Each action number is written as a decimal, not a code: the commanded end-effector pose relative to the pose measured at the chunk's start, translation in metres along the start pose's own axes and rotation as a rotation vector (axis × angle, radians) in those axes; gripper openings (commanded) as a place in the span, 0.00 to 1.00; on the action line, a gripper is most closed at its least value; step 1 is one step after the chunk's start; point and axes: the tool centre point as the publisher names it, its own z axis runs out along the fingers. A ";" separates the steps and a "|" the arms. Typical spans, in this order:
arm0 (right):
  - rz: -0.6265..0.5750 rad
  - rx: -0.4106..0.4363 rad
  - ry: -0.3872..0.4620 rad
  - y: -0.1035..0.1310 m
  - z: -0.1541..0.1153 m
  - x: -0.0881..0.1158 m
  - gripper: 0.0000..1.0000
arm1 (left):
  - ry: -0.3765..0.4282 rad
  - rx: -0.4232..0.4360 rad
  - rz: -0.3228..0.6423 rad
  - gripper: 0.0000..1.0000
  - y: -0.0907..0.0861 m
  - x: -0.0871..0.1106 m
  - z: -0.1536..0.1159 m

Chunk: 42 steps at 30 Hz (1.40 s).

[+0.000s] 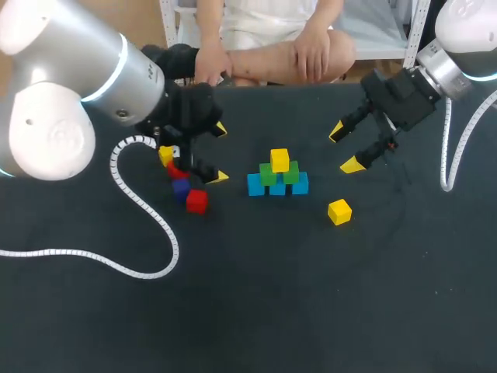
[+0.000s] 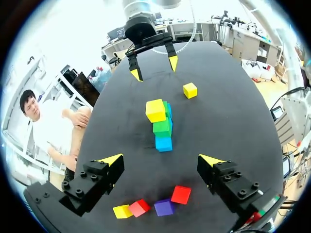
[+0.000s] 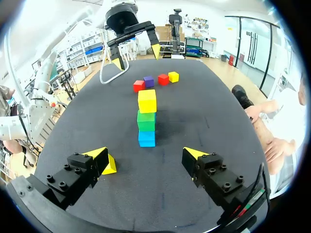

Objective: Place the blue cubes, place green cubes on the blue cubes, place the yellow cubes on the green cubes, then place the red cubes on the yellow cubes, and place purple cube on the red cubes.

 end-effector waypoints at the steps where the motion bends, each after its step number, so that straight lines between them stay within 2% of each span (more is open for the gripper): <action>1: 0.000 0.003 0.000 0.001 0.000 0.000 1.00 | -0.002 0.000 0.002 1.00 0.000 0.001 -0.001; 22: 0.000 0.003 0.000 0.001 0.000 0.000 1.00 | 0.010 0.006 -0.006 1.00 0.021 -0.007 -0.008; 31: 0.000 0.003 0.000 0.001 0.000 0.000 1.00 | -0.009 0.057 -0.079 1.00 0.021 -0.009 -0.007; 39: 0.000 0.003 0.000 0.001 0.000 0.000 1.00 | 0.000 0.056 -0.082 1.00 0.015 -0.012 -0.012; 42: 0.000 0.003 0.000 0.001 0.000 0.000 1.00 | 0.055 0.089 -0.035 1.00 0.013 -0.017 -0.013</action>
